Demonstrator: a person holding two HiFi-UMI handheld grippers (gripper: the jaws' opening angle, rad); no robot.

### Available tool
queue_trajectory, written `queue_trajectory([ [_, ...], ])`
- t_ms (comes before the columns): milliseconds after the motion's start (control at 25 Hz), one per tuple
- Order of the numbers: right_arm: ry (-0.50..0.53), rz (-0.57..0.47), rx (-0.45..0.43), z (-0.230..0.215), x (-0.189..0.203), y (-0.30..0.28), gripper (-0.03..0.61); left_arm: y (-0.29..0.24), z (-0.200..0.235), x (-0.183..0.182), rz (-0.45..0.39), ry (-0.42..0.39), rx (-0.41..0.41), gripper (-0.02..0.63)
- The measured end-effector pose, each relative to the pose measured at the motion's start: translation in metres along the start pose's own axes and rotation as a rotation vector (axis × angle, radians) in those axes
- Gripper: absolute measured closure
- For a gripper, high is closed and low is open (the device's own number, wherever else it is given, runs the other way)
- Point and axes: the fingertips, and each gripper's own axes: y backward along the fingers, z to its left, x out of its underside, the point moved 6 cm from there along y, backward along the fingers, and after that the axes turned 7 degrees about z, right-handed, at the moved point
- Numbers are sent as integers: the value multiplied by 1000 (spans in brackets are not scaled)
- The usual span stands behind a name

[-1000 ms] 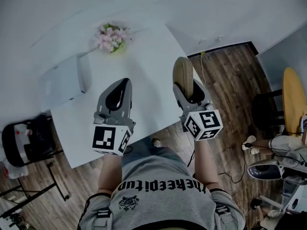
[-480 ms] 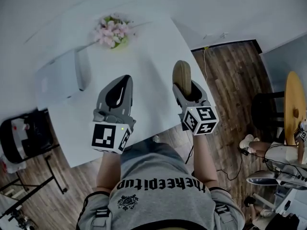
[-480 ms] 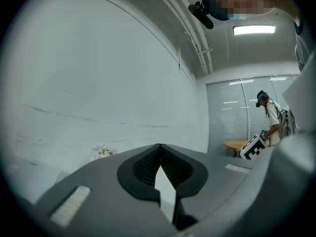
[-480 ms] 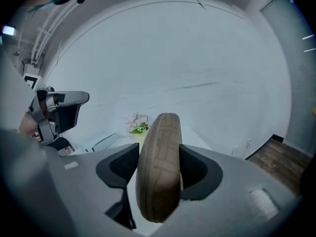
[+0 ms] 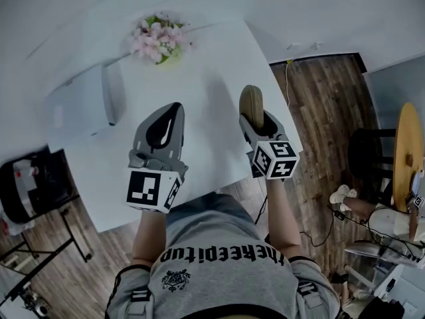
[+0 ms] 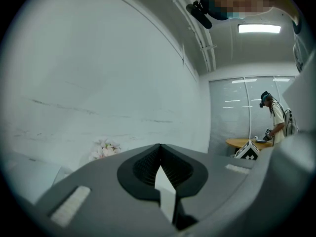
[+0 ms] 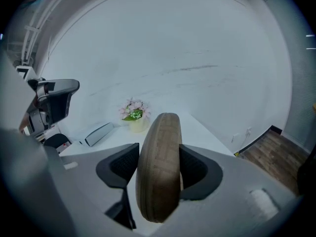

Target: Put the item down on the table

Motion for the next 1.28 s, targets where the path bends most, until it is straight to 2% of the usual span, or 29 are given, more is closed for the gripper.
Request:
queue_trajectory([
  [640,12,154,23,-11,18,-60,334,-5,31,14,47,34,-67,595],
  [1280,29,224,45,-14,13,-83,334,-5,43,20,64,54,-101,595],
])
